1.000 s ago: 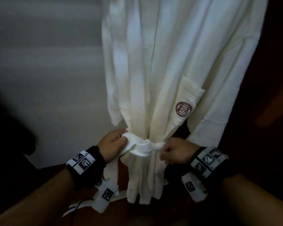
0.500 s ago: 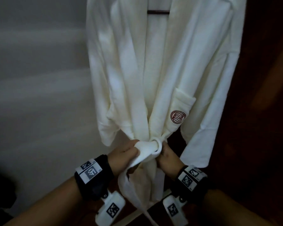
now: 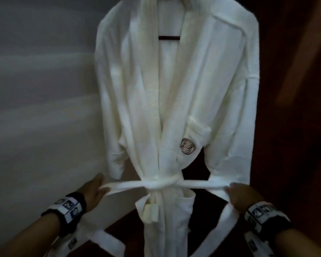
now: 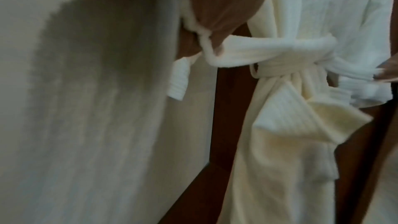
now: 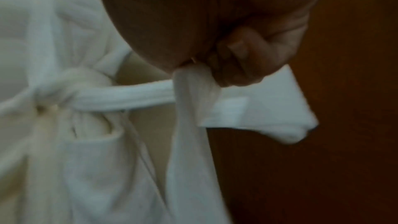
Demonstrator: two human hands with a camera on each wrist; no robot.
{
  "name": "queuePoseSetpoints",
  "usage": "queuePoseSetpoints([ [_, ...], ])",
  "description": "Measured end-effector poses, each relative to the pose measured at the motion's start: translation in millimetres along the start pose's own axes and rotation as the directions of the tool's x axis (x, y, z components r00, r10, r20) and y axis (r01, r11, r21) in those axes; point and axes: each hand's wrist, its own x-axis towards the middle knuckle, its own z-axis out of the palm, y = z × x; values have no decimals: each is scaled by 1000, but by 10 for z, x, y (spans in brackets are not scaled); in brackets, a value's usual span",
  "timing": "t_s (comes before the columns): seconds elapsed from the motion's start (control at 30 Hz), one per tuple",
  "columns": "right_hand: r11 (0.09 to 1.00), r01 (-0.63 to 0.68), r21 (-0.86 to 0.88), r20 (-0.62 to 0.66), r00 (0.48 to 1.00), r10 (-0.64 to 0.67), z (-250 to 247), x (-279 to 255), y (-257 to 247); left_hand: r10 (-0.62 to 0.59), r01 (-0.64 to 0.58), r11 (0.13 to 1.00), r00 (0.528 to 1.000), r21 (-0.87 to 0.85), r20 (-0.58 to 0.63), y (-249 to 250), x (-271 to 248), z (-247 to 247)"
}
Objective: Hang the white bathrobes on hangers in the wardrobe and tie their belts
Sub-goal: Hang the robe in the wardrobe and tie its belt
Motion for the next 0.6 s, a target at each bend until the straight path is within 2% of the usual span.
queuePoseSetpoints([
  [0.07,1000,-3,-7,97,995,3,57,-62,-14,-85,81,994,995,73,58,-160,68,183],
  [0.13,998,-36,50,111,993,30,-2,-122,-208,-22,14,998,992,66,124,-64,154,331],
  [0.2,989,10,148,13,1000,-12,-193,-102,-417,132,-137,989,988,54,83,188,224,238],
  [0.23,978,83,191,-87,994,-67,-367,-103,-527,217,-216,975,976,47,-3,353,249,97],
  [0.27,958,173,230,-225,967,-121,-610,-126,-651,304,-303,952,946,28,-115,511,303,-70],
  [0.3,917,296,266,-397,901,-175,-885,-152,-756,371,-378,926,900,16,-230,713,340,-305],
  [0.33,873,414,258,-559,801,-214,-1231,-202,-887,437,-458,889,832,22,-341,920,391,-575],
  [0.37,834,511,207,-695,677,-242,-1580,-225,-994,476,-512,858,759,45,-444,1133,441,-874],
  [0.4,819,556,142,-788,564,-247,-1925,-240,-1103,514,-564,821,659,92,-548,1342,504,-1192],
  [0.47,844,537,1,-890,386,-244,-2551,-166,-1272,516,-585,789,465,187,-720,1751,611,-1861],
  [0.5,874,483,-54,-914,329,-238,-2843,-110,-1345,484,-560,802,406,208,-775,1941,664,-2185],
  [0.53,907,413,-78,-924,312,-221,-3100,-45,-1409,455,-528,821,378,216,-806,2103,721,-2480],
  [0.6,952,298,-70,-914,362,-181,-3496,156,-1491,413,-473,858,404,200,-816,2398,838,-2959],
])
